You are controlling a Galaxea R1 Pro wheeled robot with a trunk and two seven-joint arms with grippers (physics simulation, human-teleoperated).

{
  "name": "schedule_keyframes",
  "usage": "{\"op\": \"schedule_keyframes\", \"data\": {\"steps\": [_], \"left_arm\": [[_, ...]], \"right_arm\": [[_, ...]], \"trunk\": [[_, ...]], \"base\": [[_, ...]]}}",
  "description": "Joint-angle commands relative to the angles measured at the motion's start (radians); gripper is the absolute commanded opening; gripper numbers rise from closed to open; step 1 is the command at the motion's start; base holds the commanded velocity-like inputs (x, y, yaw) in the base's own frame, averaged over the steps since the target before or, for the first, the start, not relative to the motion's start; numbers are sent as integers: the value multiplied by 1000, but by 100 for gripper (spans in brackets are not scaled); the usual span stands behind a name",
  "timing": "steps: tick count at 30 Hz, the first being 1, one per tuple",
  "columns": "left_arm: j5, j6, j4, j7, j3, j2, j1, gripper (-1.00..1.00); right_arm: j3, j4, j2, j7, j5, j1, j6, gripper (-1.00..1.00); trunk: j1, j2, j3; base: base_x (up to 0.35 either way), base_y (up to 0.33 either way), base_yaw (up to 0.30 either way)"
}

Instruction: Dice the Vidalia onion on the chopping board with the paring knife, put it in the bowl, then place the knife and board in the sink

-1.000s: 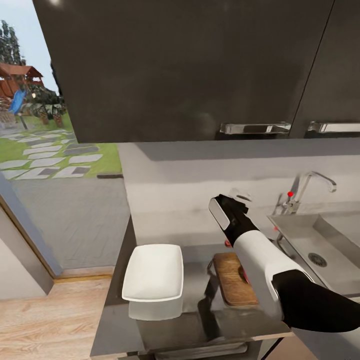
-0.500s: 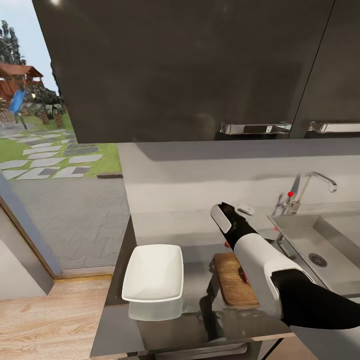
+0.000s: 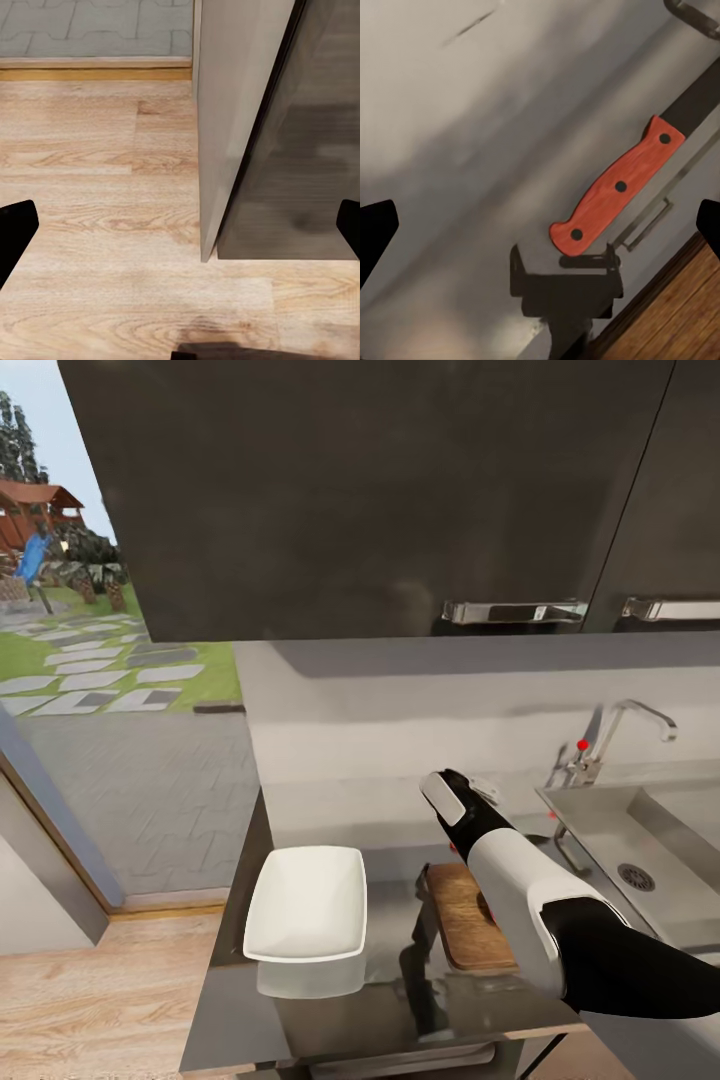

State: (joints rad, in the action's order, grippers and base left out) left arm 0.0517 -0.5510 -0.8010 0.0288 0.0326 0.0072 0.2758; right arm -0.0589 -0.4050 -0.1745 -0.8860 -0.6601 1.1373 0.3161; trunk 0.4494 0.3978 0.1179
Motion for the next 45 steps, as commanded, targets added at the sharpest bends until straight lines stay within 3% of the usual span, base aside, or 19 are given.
{"op": "schedule_keyframes", "data": {"steps": [1, 19, 45], "left_arm": [[5, -1, -1, 2, -2, 0, 0, 100], [5, 0, 0, 3, -2, 0, 0, 100], [4, -1, 0, 3, -2, 0, 0, 100]], "right_arm": [[-4, -1, 0, -5, -1, 1, 10, 100], [-5, 0, 10, -4, -5, 1, 8, 100], [-6, -2, 10, -4, -8, 1, 8, 100]], "trunk": [[1, 2, 4], [1, 2, 32], [1, 2, 73]], "base": [[0, 0, 0], [0, -1, 0], [0, -102, 0]]}}
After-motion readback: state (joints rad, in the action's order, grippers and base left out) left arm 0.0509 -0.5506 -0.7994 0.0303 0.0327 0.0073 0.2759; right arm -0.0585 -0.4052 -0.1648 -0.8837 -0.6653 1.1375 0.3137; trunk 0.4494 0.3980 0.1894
